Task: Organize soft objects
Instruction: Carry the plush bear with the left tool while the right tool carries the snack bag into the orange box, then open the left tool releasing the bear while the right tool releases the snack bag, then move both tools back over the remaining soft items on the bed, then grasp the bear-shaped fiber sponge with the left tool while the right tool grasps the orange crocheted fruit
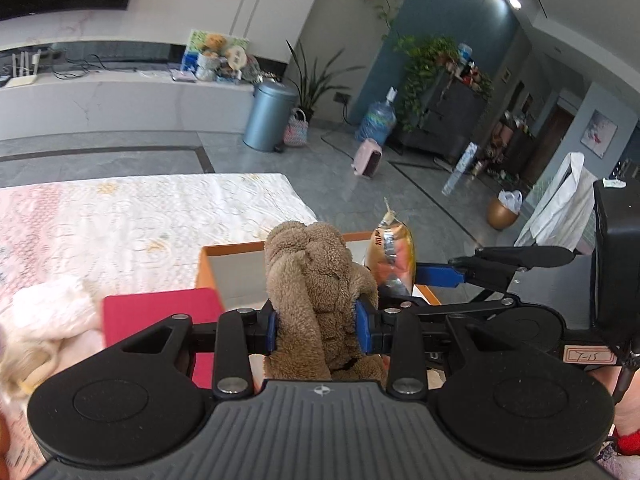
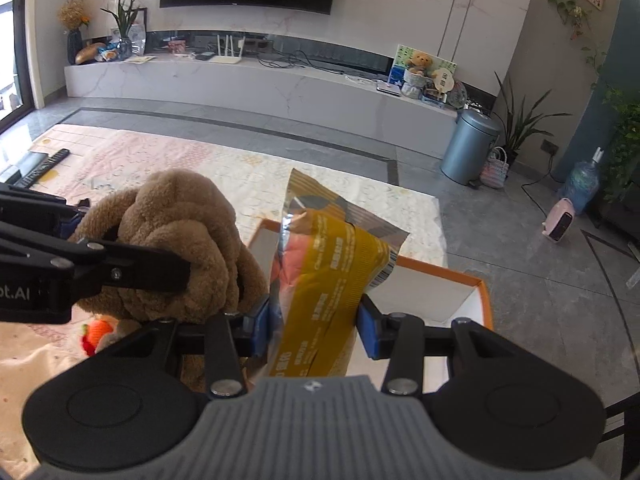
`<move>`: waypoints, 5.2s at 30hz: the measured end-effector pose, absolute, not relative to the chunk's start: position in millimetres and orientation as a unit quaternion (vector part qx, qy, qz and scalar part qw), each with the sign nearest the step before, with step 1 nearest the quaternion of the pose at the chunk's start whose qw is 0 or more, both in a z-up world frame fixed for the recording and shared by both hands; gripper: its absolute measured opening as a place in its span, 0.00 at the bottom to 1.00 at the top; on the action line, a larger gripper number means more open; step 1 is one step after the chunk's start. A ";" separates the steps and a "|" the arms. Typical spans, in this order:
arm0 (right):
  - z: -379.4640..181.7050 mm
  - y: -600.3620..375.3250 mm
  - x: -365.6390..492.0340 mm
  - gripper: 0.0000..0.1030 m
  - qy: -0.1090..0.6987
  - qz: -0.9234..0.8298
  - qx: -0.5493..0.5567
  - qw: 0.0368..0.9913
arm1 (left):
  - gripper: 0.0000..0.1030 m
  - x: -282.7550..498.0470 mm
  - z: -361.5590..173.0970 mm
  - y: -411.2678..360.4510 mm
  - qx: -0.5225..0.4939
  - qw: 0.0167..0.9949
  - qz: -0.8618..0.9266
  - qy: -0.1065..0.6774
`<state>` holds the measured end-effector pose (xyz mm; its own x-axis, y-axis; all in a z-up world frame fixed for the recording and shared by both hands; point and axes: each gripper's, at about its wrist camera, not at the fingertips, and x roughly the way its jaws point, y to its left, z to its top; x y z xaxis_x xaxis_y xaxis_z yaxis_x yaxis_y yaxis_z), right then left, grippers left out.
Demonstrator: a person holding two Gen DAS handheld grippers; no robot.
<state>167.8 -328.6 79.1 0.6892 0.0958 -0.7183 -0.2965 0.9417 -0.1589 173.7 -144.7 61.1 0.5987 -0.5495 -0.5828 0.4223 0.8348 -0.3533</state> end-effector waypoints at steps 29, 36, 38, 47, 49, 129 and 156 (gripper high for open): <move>-51.2 -345.9 257.3 0.43 0.553 0.153 -0.138 0.807 | 0.42 229.1 -13.1 -222.0 0.076 0.826 -0.234 0.507; -56.9 -341.5 256.3 0.44 0.567 0.161 -0.135 0.796 | 0.48 224.7 -18.3 -223.3 0.100 0.829 -0.218 0.506; -55.7 -339.6 256.3 0.45 0.566 0.165 -0.136 0.796 | 0.48 229.5 -17.8 -226.0 0.104 0.829 -0.215 0.505; -48.7 -332.6 246.5 0.61 0.562 0.163 -0.147 0.798 | 0.71 229.1 -6.9 -220.6 0.087 0.844 -0.215 0.484; -46.6 -332.7 243.7 0.67 0.559 0.155 -0.148 0.801 | 0.73 228.2 -2.3 -218.6 0.078 0.849 -0.220 0.474; -93.2 -98.9 153.4 0.71 0.511 0.153 -0.017 0.846 | 0.81 165.7 -75.5 96.5 0.082 0.818 -0.052 0.567; -64.8 -110.2 128.2 0.45 0.514 0.195 0.009 0.835 | 0.74 148.6 -37.3 89.9 0.074 0.835 -0.045 0.543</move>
<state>128.2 -110.2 -64.8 0.3959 0.3350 -0.8550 -0.3173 0.9236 0.2150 148.6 89.9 -37.3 0.4061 0.0045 -0.9138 0.1565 0.9849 0.0744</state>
